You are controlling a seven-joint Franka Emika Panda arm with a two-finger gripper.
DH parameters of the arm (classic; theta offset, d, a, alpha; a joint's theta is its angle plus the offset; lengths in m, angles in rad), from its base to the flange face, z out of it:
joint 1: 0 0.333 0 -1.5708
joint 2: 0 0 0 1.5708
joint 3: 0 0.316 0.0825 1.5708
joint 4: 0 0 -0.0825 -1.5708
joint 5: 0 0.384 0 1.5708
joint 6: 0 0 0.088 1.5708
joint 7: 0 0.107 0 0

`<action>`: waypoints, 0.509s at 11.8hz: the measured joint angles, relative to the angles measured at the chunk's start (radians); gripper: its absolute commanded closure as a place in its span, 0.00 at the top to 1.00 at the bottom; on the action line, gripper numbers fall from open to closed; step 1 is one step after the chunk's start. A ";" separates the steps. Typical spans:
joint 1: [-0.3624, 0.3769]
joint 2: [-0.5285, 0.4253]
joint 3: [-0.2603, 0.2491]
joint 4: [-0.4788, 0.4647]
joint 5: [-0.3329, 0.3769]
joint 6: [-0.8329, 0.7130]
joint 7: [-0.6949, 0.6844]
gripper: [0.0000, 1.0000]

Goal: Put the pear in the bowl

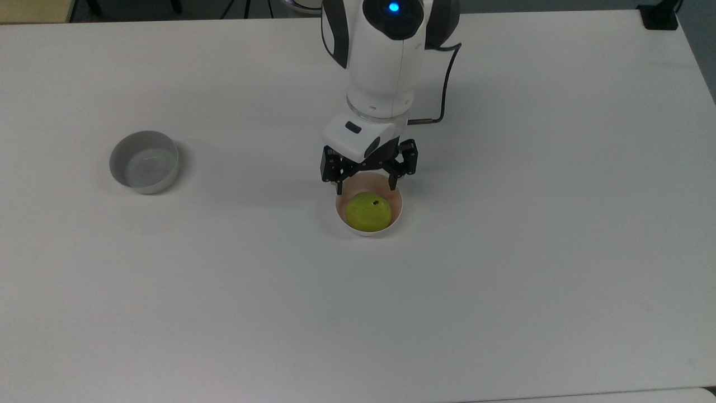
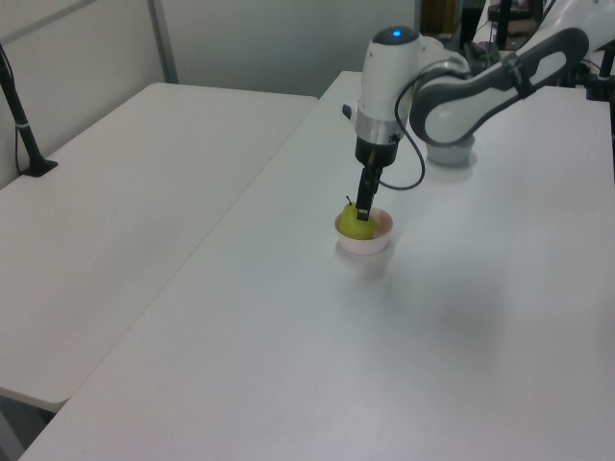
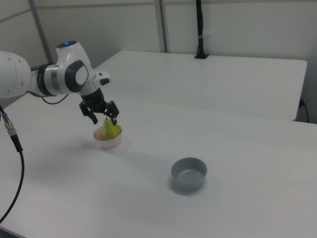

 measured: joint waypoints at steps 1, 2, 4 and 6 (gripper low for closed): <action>-0.001 -0.018 0.000 0.027 0.000 -0.066 0.000 1.00; -0.004 -0.045 -0.001 0.046 0.000 -0.124 0.000 1.00; -0.012 -0.120 -0.009 0.061 0.000 -0.240 0.000 1.00; -0.046 -0.202 -0.012 0.063 0.000 -0.353 -0.042 1.00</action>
